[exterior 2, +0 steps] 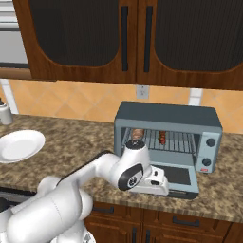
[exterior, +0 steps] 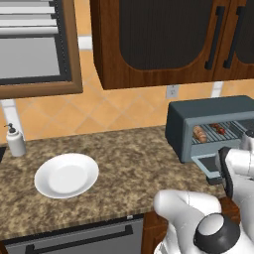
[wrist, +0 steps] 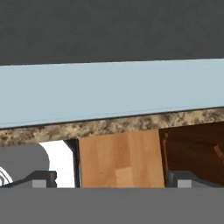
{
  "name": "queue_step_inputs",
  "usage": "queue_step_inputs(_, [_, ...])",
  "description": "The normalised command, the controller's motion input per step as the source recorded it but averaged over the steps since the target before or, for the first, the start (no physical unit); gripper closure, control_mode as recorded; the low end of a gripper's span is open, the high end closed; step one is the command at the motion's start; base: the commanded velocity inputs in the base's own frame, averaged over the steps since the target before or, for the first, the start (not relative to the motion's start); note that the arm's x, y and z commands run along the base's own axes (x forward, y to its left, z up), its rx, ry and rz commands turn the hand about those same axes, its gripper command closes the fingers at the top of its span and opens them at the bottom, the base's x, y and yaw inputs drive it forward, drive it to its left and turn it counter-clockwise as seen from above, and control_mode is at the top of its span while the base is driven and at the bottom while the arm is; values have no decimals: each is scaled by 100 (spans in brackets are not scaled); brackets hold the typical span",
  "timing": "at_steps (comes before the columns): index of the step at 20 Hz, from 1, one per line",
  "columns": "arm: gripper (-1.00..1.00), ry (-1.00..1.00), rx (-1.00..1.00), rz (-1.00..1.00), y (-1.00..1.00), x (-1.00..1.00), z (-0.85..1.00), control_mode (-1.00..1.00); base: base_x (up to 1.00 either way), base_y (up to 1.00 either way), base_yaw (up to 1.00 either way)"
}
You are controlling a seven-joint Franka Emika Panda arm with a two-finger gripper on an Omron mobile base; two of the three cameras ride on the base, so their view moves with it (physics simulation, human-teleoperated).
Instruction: Pick up the kebab skewer and baguette bread, and place them inside the toaster oven. Close the toaster oven door and start by setting the timer.
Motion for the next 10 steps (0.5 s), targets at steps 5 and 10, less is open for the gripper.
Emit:
queue_step_inputs(5, [-100, 0, 1, 1, 30, 0, -29, -100, 0, 0, 0])
queue_step_inputs(10, [-100, 0, 0, 0, 6, 1, -35, -100, 0, 0, 0])
